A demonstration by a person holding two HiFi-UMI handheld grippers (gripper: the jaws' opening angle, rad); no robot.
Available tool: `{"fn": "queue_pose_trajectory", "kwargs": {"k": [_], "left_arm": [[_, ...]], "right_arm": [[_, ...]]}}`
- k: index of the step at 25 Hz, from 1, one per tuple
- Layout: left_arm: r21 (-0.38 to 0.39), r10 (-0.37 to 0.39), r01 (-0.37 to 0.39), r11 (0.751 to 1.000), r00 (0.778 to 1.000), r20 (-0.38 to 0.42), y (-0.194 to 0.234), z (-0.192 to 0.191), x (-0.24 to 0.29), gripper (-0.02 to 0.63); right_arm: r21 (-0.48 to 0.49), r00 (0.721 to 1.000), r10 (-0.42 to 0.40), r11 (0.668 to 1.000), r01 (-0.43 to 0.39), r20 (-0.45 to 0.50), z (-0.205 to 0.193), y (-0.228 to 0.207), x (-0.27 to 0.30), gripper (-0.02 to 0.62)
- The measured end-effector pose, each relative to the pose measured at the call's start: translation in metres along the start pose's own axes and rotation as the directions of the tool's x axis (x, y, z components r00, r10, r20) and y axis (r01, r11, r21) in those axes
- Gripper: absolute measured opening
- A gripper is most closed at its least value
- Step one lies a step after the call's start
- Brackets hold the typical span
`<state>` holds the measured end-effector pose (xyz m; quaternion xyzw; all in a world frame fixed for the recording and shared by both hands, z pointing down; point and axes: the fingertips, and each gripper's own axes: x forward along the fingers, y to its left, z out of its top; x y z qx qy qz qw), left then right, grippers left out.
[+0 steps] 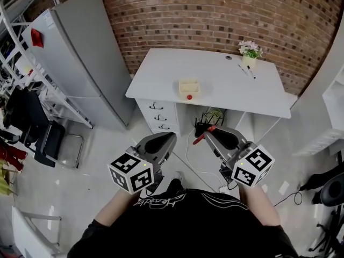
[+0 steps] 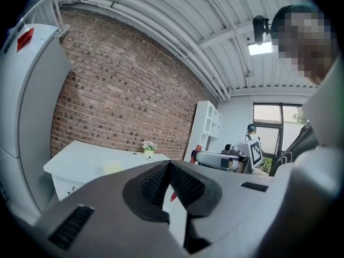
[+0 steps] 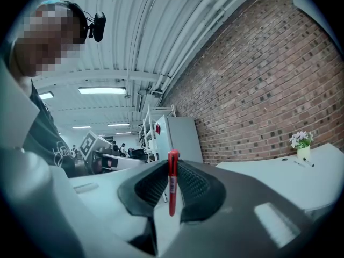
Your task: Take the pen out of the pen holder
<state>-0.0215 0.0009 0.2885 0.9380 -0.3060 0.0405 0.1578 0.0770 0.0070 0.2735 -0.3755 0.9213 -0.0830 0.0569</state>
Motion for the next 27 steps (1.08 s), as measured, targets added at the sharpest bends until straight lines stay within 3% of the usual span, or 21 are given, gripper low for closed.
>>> {"fn": "queue_pose_trajectory", "kwargs": {"k": [27], "left_arm": [[0.081, -0.045, 0.045, 0.996, 0.999, -0.007, -0.049, 0.007, 0.005, 0.003]], "right_arm": [[-0.020, 0.999, -0.018, 1.000, 0.019, 0.051, 0.017, 0.009, -0.045, 0.055]]}}
